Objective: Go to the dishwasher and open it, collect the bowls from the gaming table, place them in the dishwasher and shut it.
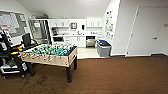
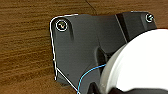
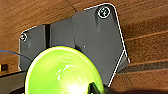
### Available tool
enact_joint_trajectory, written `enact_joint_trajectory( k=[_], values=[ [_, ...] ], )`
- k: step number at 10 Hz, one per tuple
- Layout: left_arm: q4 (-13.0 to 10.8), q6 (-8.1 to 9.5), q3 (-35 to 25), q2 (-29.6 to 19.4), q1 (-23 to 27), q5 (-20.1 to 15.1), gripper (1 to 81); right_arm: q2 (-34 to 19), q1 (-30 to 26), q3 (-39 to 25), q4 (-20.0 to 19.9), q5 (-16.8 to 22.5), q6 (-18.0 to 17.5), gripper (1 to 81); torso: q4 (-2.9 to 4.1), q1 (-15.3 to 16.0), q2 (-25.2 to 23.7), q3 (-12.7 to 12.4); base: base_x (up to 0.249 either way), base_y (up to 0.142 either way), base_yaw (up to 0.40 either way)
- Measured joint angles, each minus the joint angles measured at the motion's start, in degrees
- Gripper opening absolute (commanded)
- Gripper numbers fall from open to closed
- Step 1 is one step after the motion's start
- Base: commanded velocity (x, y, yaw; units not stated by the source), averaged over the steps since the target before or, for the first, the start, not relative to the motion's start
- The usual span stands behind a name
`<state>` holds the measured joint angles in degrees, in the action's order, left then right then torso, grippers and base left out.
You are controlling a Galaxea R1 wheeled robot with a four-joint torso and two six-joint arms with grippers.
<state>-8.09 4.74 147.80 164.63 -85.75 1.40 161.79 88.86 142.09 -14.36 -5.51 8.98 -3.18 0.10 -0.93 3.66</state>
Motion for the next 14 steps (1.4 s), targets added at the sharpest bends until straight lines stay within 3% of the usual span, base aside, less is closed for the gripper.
enact_joint_trajectory(
  k=[5,14],
  values=[
    [0.0,0.0,0.0,0.0,0.0,0.0,1.0,0.0,-0.2,0.1,0.0,0.0,0.0,1.0,0.0,0.0,0.0,0.0,0.178,-0.072,0.0],
    [0.0,0.0,0.0,0.2,0.2,0.1,1.0,0.1,-0.6,0.1,0.0,-0.1,0.0,1.0,0.0,0.0,0.0,0.0,0.18,0.0,0.0]
  ],
)
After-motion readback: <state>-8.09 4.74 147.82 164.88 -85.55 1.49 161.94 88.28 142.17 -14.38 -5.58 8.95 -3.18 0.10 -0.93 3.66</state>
